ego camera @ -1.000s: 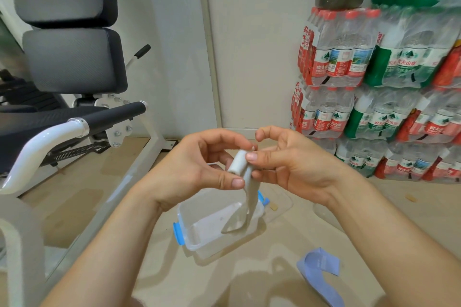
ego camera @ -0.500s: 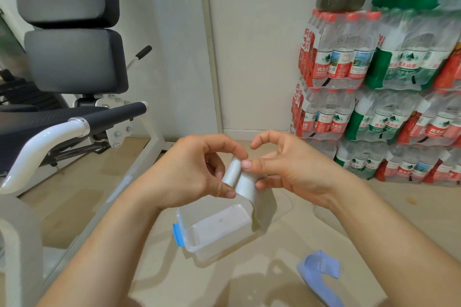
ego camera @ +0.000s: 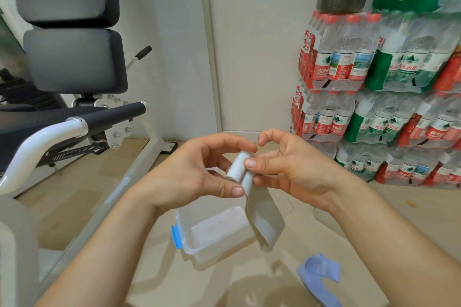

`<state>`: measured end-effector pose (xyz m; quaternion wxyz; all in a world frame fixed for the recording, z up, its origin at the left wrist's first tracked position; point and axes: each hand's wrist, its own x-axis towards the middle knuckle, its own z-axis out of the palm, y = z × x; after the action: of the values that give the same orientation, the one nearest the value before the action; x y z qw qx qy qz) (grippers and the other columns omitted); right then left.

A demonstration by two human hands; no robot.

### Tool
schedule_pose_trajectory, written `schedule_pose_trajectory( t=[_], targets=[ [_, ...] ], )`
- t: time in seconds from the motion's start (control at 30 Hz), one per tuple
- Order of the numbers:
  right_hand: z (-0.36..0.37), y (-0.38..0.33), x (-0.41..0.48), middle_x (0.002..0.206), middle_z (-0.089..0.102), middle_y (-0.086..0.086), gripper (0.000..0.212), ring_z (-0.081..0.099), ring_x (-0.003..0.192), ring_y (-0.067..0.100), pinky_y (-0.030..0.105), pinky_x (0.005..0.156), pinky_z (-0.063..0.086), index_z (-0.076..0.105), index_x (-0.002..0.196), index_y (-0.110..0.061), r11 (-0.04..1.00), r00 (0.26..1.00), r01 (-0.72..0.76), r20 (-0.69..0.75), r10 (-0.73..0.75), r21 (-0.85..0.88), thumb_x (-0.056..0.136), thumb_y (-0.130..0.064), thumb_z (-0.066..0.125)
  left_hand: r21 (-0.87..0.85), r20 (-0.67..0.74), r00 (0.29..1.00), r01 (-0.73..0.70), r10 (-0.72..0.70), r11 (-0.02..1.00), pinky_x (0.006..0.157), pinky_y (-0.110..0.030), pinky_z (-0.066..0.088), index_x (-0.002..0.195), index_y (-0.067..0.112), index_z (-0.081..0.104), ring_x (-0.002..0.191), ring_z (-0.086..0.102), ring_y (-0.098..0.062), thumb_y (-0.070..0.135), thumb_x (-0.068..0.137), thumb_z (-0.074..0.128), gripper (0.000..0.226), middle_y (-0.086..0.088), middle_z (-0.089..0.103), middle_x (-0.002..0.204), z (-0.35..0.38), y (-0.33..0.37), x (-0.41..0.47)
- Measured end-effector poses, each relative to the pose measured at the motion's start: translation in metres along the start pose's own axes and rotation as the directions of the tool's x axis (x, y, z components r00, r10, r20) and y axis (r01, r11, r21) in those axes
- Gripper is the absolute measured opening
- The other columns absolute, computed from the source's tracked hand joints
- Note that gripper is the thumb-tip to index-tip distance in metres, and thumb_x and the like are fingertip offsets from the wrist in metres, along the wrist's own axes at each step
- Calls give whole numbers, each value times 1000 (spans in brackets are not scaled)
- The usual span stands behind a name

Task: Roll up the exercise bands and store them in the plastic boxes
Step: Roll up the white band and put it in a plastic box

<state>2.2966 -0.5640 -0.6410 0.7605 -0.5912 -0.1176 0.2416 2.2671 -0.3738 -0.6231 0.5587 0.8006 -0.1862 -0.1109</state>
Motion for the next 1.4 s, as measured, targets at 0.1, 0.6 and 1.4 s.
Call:
schedule_pose_trajectory(
  t=[0.1, 0.6, 1.4],
  targets=[
    [1, 0, -1, 74, 70, 11, 40, 66, 62, 17, 23, 56, 53, 41, 102, -15, 999, 999, -16, 31, 15, 29, 79, 4, 67, -44, -20, 1000, -9, 9, 999, 76, -31, 54, 102, 25, 69, 81, 58, -19, 1, 56, 82, 53, 5, 70, 112, 0, 0, 1],
    [5, 2, -2, 76, 70, 5, 52, 63, 68, 11, 26, 58, 50, 47, 106, -16, 973, 998, -28, -60, 15, -231, 68, -24, 82, 279, -101, 995, 32, -4, 960, 60, -22, 48, 101, 46, 63, 56, 51, -10, -2, 54, 87, 71, 10, 71, 95, 4, 4, 0],
    [4, -7, -7, 72, 67, 11, 52, 58, 55, 11, 20, 48, 46, 49, 119, -8, 997, 998, -18, 60, 22, -73, 72, -8, 73, -130, -61, 996, -65, 58, 989, 59, -20, 52, 94, 20, 75, 61, 51, -12, -4, 45, 84, 56, -1, 73, 89, -9, 3, -4]
  ],
)
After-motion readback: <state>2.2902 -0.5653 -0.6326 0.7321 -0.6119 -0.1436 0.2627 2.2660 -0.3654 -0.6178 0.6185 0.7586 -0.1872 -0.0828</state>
